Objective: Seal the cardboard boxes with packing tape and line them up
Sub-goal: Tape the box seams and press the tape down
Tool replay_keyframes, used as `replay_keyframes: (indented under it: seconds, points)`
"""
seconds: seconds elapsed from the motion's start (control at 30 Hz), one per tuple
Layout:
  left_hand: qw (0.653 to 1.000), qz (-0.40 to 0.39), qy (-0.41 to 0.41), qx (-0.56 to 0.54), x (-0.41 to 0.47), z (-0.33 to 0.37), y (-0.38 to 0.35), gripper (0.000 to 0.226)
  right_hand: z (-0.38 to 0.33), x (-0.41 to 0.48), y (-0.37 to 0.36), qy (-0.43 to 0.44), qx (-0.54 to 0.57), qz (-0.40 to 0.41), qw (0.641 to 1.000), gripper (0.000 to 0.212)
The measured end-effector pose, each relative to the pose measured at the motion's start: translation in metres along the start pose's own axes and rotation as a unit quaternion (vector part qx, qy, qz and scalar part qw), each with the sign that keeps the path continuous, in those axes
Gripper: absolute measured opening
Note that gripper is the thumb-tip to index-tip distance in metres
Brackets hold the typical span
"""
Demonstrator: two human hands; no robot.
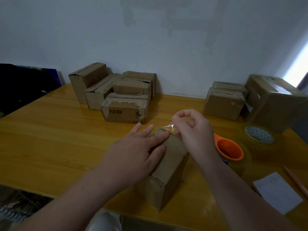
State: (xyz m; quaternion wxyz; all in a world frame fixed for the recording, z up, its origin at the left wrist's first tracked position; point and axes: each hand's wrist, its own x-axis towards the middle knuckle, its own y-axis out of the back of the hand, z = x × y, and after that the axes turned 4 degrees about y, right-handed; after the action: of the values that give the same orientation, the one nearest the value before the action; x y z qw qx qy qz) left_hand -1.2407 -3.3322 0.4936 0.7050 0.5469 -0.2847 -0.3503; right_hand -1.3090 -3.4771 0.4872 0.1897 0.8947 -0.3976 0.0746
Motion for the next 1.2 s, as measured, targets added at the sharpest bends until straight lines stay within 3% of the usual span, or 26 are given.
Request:
replay_keyframes:
  seconds: [0.13,0.27,0.33,0.47,0.6,0.77,0.93,1.03,1.2]
  points:
    - [0.996,0.084,-0.028,-0.029,-0.001,-0.002,-0.01,0.05,-0.005,0.008,0.003,-0.017,-0.11,-0.086,0.99,0.029]
    - [0.973,0.206,-0.081,-0.056,0.001,-0.009,-0.02,0.045,-0.007,0.016,-0.001,-0.001,-0.153,-0.098,0.983,0.026]
    - [0.968,0.225,-0.095,-0.058,0.002,-0.011,-0.023,0.043,-0.007,0.018,-0.003,0.017,-0.168,-0.096,0.981,0.023]
    - [0.96,0.234,-0.096,-0.116,0.002,-0.011,-0.025,0.044,-0.01,0.018,-0.003,0.09,-0.183,-0.07,0.976,0.025]
    - [0.932,0.294,-0.089,-0.19,0.006,-0.009,-0.025,0.039,-0.023,0.02,0.003,0.224,-0.166,-0.026,0.96,0.026]
    - [0.947,0.233,-0.046,-0.217,0.024,-0.023,-0.03,0.088,-0.013,0.012,0.005,0.414,-0.234,-0.034,0.879,0.025]
    - [0.98,0.066,-0.099,-0.16,0.038,-0.043,-0.039,0.081,0.028,-0.007,-0.003,0.477,-0.274,-0.08,0.831,0.023]
    - [0.987,-0.012,-0.105,-0.119,0.041,-0.052,-0.042,0.09,0.048,-0.017,-0.007,0.503,-0.305,-0.102,0.802,0.018]
    - [0.987,-0.021,-0.09,-0.133,0.052,-0.055,-0.033,0.085,0.063,-0.019,-0.002,0.56,-0.334,-0.113,0.75,0.025]
